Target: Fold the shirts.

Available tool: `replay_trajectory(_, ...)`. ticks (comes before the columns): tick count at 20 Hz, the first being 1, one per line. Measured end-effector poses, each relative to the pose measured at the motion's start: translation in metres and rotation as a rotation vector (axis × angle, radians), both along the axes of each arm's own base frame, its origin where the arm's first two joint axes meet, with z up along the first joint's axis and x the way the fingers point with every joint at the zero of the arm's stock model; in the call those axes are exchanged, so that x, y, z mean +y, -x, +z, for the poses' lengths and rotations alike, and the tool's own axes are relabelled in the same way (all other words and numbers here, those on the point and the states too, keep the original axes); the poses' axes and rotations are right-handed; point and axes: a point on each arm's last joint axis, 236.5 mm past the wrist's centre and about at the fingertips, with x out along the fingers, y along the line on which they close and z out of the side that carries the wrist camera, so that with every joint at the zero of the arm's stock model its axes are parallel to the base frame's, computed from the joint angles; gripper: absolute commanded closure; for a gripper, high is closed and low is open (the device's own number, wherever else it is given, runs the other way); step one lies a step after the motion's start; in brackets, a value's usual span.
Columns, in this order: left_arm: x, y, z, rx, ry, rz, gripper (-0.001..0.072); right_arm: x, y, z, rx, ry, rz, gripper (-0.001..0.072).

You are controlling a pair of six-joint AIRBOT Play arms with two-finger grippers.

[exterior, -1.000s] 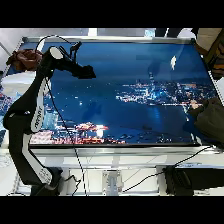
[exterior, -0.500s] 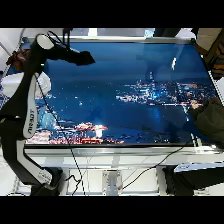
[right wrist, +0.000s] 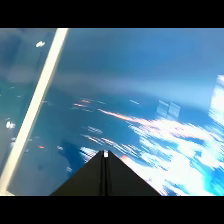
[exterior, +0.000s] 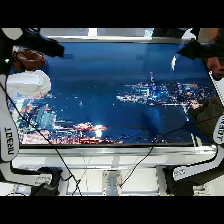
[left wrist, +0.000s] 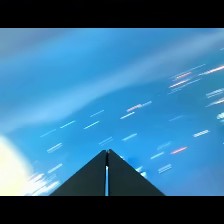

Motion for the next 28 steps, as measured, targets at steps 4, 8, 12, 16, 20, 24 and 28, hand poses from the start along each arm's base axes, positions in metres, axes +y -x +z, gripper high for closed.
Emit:
replay_trajectory(4, 0.04, 0.019, -0.003, 0.057, -0.121, 0.099, 0.0692, 0.092, 0.004, 0.0, -0.051, 0.051, 0.158, 0.0684)
replay_trajectory(8, 0.055, 0.034, -0.015, 0.133, -0.164, 0.145, 0.0692, 0.145, 0.015, -0.014, -0.072, 0.167, 0.253, 0.0684)
replay_trajectory(12, 0.06, 0.042, -0.02, 0.17, -0.177, 0.159, 0.0692, 0.167, 0.023, -0.019, -0.082, 0.221, 0.297, 0.0684)
replay_trajectory(16, 0.061, 0.045, -0.023, 0.186, -0.182, 0.165, 0.0692, 0.173, 0.025, -0.021, -0.086, 0.24, 0.306, 0.0684)
replay_trajectory(20, 0.062, 0.046, -0.023, 0.189, -0.182, 0.166, 0.0692, 0.175, 0.026, -0.022, -0.084, 0.243, 0.309, 0.0684)
replay_trajectory(24, 0.062, 0.046, -0.023, 0.19, -0.183, 0.167, 0.0692, 0.176, 0.026, -0.022, -0.083, 0.242, 0.31, 0.0684)
replay_trajectory(28, 0.062, 0.046, -0.023, 0.19, -0.183, 0.167, 0.0692, 0.176, 0.026, -0.022, -0.084, 0.242, 0.31, 0.0683)
